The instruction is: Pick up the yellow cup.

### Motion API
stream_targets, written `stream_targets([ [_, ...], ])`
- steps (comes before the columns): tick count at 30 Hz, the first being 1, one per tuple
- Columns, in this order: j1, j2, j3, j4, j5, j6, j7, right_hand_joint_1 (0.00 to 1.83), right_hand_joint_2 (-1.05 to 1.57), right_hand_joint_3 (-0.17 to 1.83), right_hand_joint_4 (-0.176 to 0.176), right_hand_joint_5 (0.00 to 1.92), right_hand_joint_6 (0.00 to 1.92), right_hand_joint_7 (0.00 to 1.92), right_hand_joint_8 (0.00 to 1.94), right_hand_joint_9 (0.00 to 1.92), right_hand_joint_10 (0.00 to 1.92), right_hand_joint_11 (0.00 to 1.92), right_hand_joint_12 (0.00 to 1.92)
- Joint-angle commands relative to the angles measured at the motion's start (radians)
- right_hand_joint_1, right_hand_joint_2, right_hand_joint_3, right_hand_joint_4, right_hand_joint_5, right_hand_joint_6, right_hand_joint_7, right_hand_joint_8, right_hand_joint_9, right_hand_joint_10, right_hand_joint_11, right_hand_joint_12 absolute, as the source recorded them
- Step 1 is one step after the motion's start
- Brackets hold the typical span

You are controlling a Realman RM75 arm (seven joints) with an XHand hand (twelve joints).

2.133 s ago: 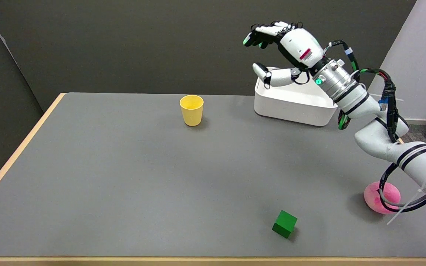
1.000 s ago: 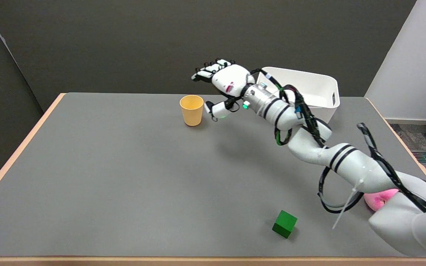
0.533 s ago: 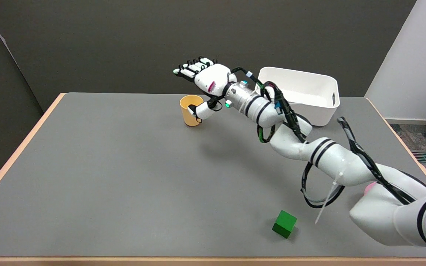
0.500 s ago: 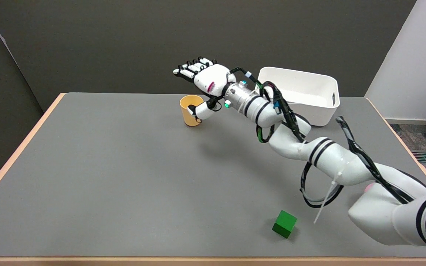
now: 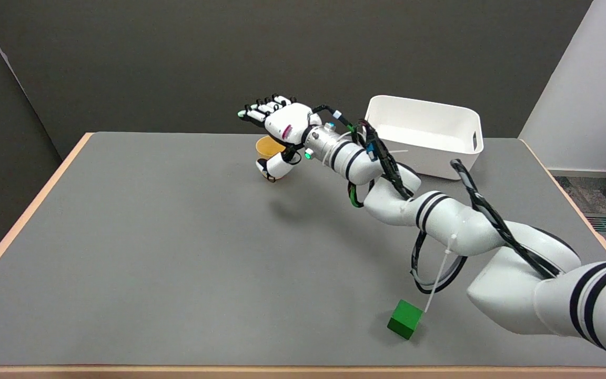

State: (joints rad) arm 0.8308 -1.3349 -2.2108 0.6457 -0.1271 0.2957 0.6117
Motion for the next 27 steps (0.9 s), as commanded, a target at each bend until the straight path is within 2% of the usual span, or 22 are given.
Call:
stream_targets([
  [1, 0.056, -0.073, -0.024, -0.177, 0.030, 0.023, -0.007, 0.62, 0.67, 0.95, 0.073, 0.04, 0.29, 0.09, 0.23, 0.11, 0.52, 0.00, 1.06],
  [27, 0.085, -0.083, 0.016, -0.280, 0.030, -0.004, -0.007, 0.68, 0.68, 0.96, 0.074, 0.06, 0.29, 0.09, 0.23, 0.11, 0.53, 0.00, 1.07],
])
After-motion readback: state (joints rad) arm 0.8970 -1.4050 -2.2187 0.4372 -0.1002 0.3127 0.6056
